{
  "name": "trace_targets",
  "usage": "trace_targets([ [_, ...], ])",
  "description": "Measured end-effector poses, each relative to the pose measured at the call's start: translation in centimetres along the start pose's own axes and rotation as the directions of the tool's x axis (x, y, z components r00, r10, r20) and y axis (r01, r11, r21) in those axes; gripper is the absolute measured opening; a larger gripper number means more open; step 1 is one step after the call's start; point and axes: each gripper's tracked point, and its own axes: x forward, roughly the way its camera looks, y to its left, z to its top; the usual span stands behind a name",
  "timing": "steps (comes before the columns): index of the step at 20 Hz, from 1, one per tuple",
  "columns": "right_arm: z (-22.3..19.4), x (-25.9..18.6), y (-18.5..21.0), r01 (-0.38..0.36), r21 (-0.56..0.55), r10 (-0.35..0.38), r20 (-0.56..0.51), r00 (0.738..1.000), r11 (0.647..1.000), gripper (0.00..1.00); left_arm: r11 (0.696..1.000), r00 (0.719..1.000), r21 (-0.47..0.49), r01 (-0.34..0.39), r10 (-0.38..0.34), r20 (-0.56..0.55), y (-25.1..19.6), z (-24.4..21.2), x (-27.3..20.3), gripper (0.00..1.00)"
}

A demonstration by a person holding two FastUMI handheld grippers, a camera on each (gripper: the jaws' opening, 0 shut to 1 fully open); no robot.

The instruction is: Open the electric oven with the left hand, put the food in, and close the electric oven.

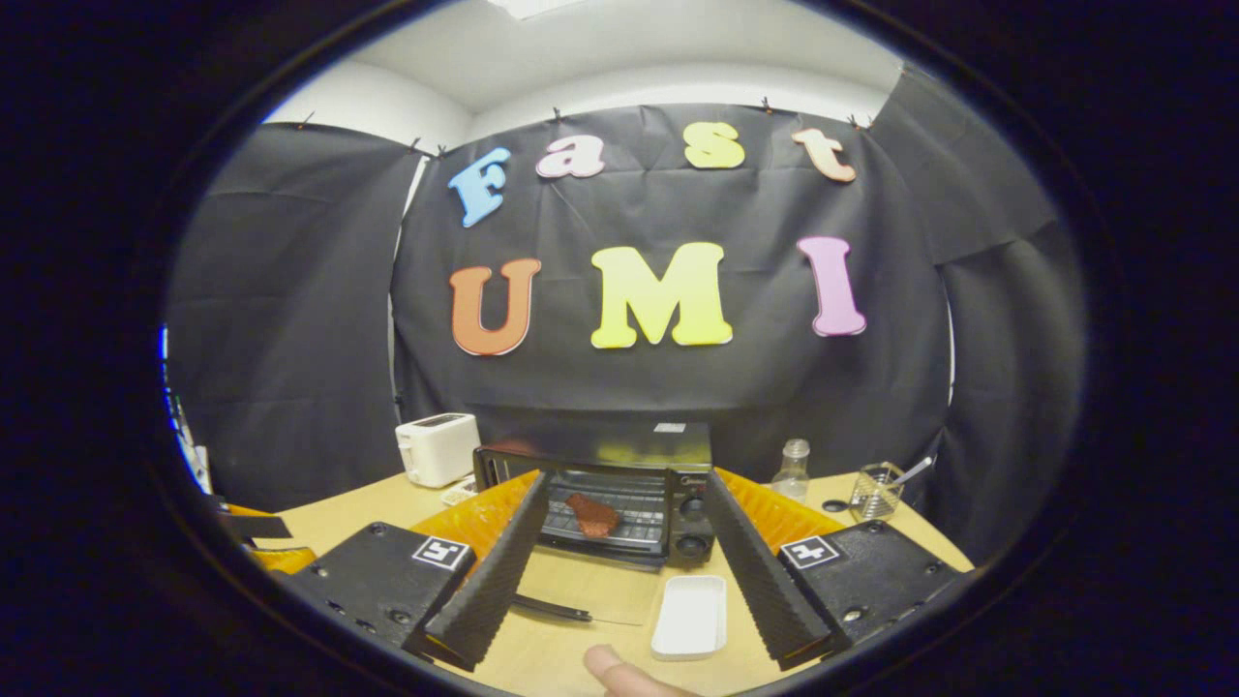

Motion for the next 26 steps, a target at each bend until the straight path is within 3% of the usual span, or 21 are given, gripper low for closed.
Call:
trace_targets([
  [10,4.4,-9.3,-6.3,0.147,0.0,-0.147,0.05,0.988,0.989,1.0,0.998,0.984,0.01,0.063,-0.06,-0.166,-4.8,-6.4,5.4,0.94],
  [18,6.0,-12.8,-8.3,0.18,0.01,-0.18,0.116,0.977,0.984,0.98,0.993,0.949,0.041,0.111,-0.094,-0.3,-7.7,-11.2,10.3,0.94],
  [26,5.2,-13.4,-9.4,0.181,0.026,-0.183,0.11,0.977,0.983,0.98,0.992,0.938,0.021,0.122,-0.108,-0.328,-8.9,-12.8,14.3,0.94],
])
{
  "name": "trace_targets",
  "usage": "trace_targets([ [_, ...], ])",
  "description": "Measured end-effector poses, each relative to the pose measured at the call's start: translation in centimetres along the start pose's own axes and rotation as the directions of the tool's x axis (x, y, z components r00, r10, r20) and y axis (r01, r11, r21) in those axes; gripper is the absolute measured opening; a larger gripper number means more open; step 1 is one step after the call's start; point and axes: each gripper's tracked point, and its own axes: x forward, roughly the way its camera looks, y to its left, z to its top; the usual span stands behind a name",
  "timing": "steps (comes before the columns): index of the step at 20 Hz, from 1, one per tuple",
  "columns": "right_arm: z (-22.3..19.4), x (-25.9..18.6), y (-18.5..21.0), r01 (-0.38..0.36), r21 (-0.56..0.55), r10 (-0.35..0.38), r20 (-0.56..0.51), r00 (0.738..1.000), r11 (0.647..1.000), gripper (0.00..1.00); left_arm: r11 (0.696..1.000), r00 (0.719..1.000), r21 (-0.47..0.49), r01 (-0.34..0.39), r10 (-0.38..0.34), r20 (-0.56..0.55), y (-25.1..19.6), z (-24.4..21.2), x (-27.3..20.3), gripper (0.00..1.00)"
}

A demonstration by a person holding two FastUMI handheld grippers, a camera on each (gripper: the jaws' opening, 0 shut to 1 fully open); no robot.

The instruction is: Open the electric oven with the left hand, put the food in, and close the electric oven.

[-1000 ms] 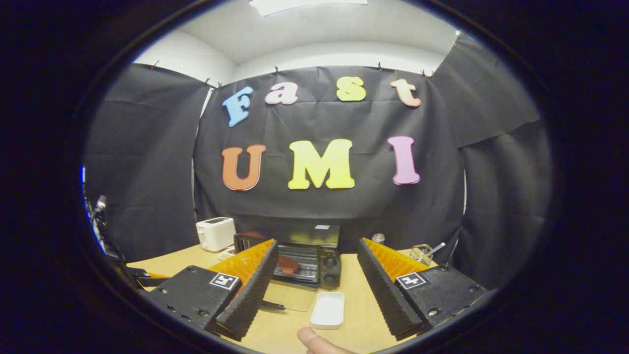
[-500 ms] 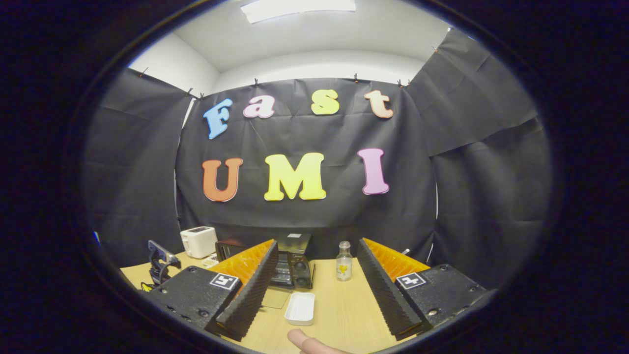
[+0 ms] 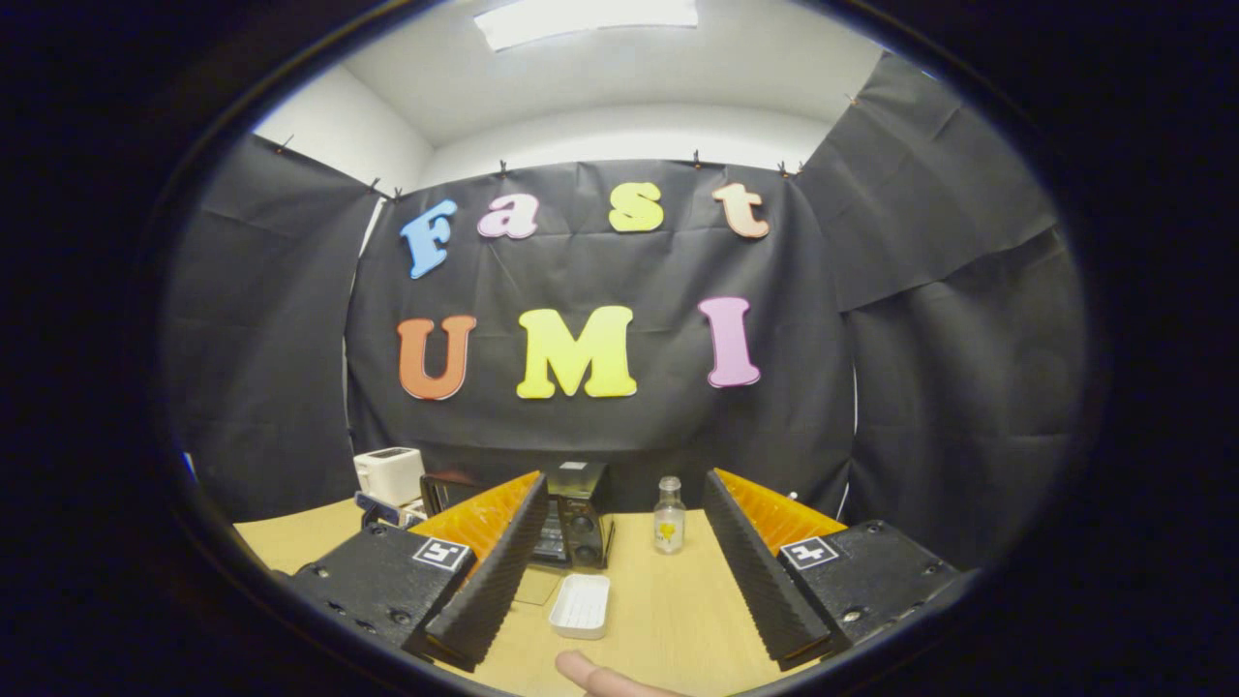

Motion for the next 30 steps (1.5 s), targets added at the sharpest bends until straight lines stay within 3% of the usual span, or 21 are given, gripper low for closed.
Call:
trace_targets([
  [3,-0.5,0.0,-0.3,0.004,0.002,-0.004,-0.013,1.0,1.0,0.98,1.0,0.999,-0.007,-0.022,0.022,-0.041,0.5,-0.6,0.4,0.93],
  [14,-0.8,-0.3,0.7,-0.014,-0.005,0.013,-0.028,1.0,1.0,1.0,0.998,0.999,0.045,-0.041,0.041,-0.006,0.4,1.0,0.1,0.93],
  [30,-0.6,-0.5,0.5,-0.011,-0.012,0.011,-0.034,0.999,1.0,1.0,0.993,0.992,0.099,-0.071,0.059,0.115,0.7,8.3,-1.0,0.94],
])
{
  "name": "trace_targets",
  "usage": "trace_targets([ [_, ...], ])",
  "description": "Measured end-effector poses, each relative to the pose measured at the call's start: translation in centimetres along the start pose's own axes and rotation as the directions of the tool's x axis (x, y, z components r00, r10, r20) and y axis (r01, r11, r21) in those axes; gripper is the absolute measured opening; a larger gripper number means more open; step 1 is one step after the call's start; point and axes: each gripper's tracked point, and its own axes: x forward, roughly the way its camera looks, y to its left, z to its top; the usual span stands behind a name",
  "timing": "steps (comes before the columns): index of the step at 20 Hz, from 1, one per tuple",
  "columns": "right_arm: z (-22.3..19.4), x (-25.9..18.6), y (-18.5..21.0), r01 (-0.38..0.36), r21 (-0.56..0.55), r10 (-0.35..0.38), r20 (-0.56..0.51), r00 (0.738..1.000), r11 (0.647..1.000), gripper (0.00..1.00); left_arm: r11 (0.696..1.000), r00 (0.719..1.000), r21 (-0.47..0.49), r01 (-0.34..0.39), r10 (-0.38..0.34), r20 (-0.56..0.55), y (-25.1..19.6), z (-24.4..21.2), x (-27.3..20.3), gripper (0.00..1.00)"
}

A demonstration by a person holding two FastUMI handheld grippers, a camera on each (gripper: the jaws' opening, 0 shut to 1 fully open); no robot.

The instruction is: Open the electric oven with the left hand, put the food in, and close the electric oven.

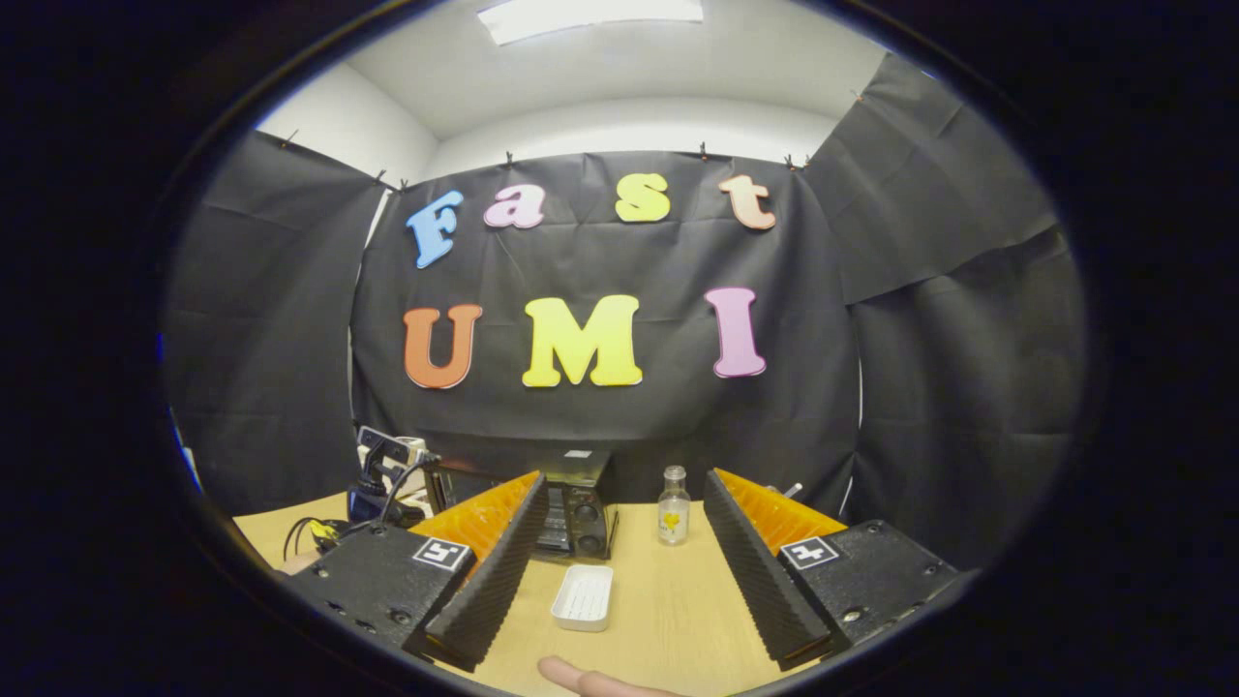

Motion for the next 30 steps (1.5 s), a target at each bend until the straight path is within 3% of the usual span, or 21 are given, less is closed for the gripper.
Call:
trace_targets([
  [11,-0.4,-0.5,-1.6,0.035,0.005,-0.035,-0.012,0.999,0.999,1.0,1.0,0.995,-0.022,0.011,-0.009,0.1,1.4,5.4,3.3,0.96],
  [18,0.0,-2.2,-2.2,0.049,0.012,-0.049,-0.012,0.999,0.999,1.0,0.999,0.992,0.032,-0.02,0.016,0.127,3.1,9.9,6.2,0.96],
  [21,0.8,-3.3,-1.9,0.041,0.017,-0.042,0.004,0.999,0.999,1.0,1.0,0.988,-0.006,-0.015,0.016,0.155,3.2,11.9,3.9,0.96],
  [25,1.7,-4.4,-2.4,0.08,0.02,-0.081,0.006,0.997,0.997,0.98,0.999,0.97,0.005,-0.04,0.038,0.238,3.1,15.2,-2.6,0.96],
  [30,4.5,-6.0,-2.0,0.086,0.042,-0.088,0.045,0.995,0.995,1.0,1.0,0.966,0.0,-0.03,0.029,0.256,1.9,16.3,-10.5,0.96],
])
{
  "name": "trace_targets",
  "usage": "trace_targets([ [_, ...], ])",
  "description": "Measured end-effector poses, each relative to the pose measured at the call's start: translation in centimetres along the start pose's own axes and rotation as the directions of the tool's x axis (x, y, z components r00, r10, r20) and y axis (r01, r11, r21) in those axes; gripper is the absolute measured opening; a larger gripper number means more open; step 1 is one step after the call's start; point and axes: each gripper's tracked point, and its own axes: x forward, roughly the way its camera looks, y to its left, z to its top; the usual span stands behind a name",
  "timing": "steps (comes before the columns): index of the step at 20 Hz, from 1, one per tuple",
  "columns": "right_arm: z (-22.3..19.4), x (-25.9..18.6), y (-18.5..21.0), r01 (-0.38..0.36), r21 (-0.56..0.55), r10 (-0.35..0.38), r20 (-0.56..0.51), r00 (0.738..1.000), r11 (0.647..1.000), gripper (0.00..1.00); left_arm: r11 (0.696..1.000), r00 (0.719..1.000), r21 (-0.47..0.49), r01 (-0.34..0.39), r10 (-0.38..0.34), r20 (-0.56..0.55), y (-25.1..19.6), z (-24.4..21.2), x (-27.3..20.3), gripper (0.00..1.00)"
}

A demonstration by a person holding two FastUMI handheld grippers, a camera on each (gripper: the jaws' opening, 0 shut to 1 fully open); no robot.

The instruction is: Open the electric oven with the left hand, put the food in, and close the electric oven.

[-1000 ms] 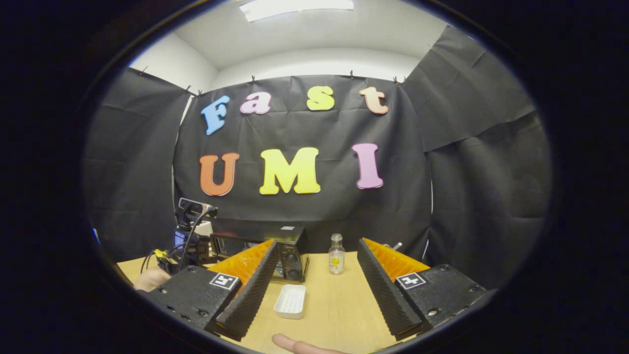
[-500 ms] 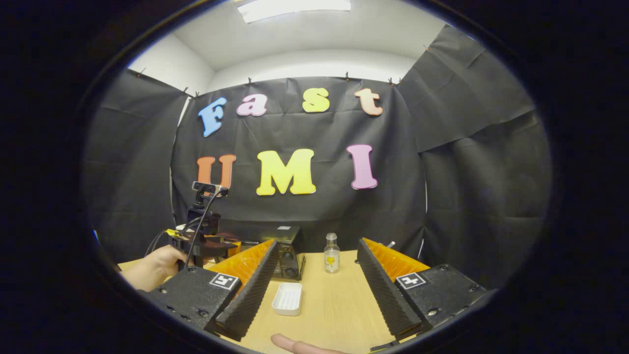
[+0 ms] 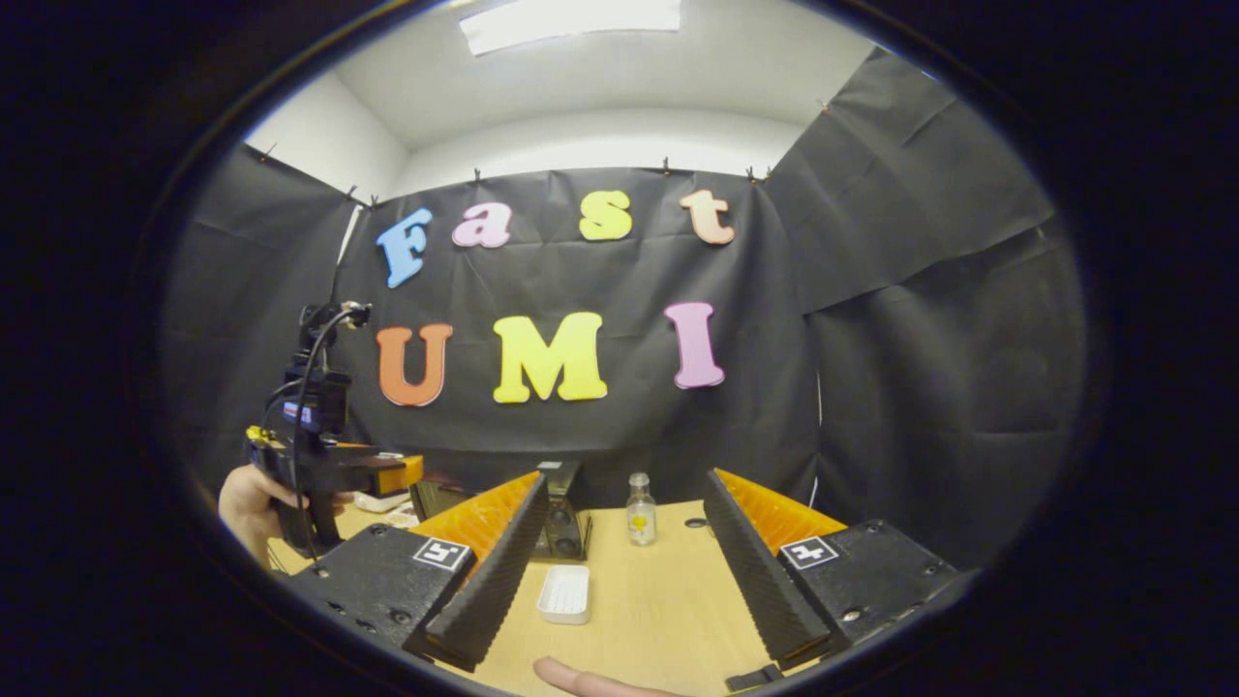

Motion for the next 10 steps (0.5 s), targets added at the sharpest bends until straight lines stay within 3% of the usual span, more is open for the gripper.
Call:
trace_targets([
  [5,1.4,-1.0,0.3,0.014,-0.01,-0.014,0.014,1.0,1.0,0.97,0.999,0.993,-0.016,0.043,-0.041,0.108,-1.5,4.6,-8.6,0.96],
  [10,2.7,-2.7,1.0,0.007,-0.041,-0.006,0.04,0.999,0.999,0.97,1.0,0.989,-0.028,0.01,-0.006,0.146,-1.4,4.2,-14.6,0.96],
])
